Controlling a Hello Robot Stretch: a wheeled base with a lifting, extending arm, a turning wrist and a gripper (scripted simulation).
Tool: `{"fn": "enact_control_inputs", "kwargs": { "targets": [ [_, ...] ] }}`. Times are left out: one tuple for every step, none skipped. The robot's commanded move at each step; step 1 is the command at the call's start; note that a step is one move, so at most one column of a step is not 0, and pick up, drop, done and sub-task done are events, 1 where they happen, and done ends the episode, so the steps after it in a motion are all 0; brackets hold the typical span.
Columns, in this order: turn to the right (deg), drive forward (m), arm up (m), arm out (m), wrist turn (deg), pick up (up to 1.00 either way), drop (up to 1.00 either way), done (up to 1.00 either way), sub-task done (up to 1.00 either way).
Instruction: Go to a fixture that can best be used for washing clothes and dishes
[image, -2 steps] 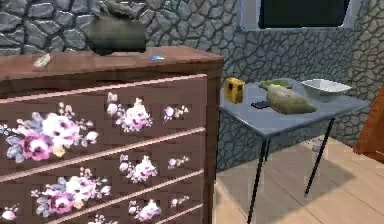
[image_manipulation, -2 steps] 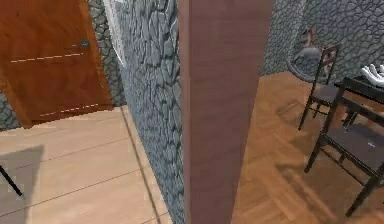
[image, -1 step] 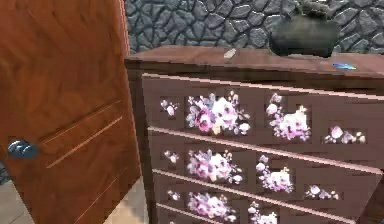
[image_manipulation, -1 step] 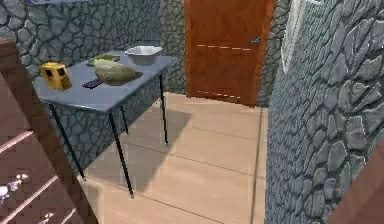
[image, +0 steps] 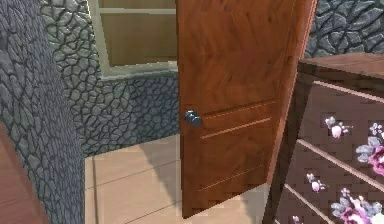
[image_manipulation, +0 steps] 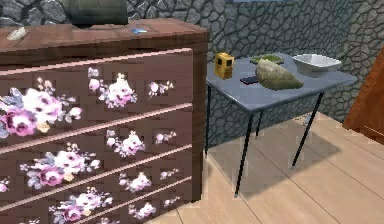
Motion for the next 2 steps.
{"fn": "enact_control_inputs", "kwargs": {
  "targets": [
    [-9.0,0.00,0.00,0.00,0.0,0.00,0.00,0.00,0.00],
    [0.0,1.00,0.00,0.00,0.0,0.00,0.00,0.00,0.00]
  ]
}}
